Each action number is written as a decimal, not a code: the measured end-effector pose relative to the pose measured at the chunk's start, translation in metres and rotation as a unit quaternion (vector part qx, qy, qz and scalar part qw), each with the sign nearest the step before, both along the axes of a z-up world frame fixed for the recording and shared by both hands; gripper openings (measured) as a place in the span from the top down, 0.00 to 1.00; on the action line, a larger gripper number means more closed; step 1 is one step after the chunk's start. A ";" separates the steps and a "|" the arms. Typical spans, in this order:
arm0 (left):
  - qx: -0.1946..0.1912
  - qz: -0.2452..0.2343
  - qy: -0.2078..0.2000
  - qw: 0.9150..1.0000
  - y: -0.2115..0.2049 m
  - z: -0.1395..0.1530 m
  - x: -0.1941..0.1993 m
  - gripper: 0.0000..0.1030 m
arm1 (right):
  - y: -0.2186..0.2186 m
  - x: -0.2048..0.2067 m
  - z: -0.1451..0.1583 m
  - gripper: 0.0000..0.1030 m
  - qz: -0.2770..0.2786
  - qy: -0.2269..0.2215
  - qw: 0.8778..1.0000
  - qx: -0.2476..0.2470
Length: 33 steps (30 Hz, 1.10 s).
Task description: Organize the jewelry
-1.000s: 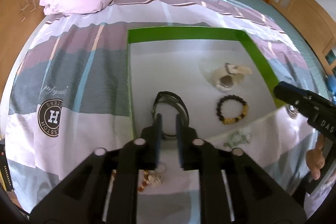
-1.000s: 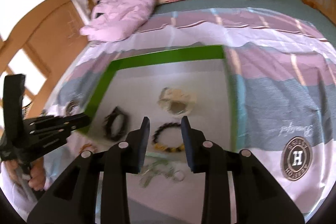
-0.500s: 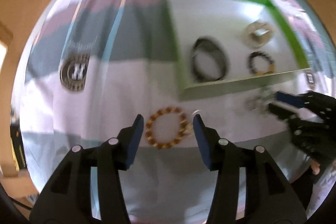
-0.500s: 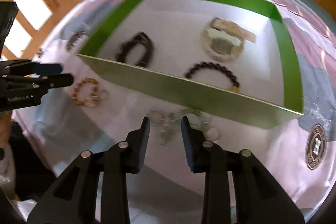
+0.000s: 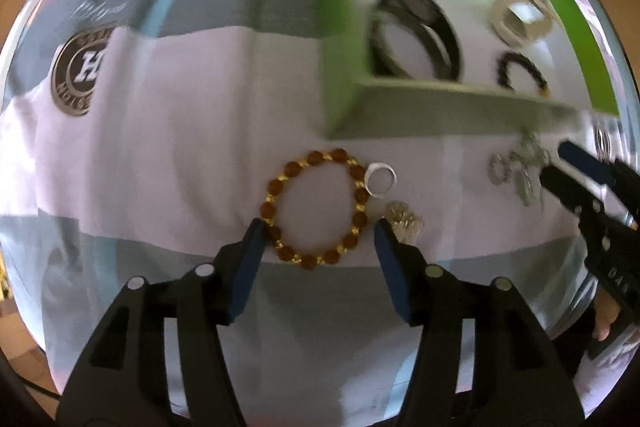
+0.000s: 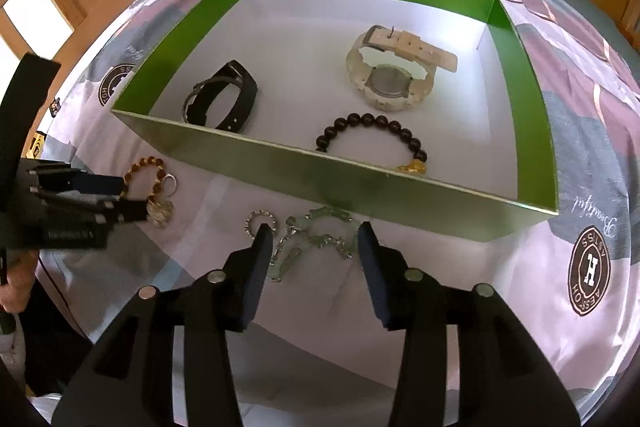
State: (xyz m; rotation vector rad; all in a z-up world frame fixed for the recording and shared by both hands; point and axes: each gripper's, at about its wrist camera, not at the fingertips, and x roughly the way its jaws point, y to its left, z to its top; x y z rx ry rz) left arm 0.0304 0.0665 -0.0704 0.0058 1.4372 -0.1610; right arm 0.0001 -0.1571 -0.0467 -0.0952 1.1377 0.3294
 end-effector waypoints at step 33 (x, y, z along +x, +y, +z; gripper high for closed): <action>-0.006 -0.056 -0.023 0.998 -0.046 0.001 -0.013 0.40 | -0.013 0.006 -0.004 0.56 -0.043 0.018 0.999 -0.011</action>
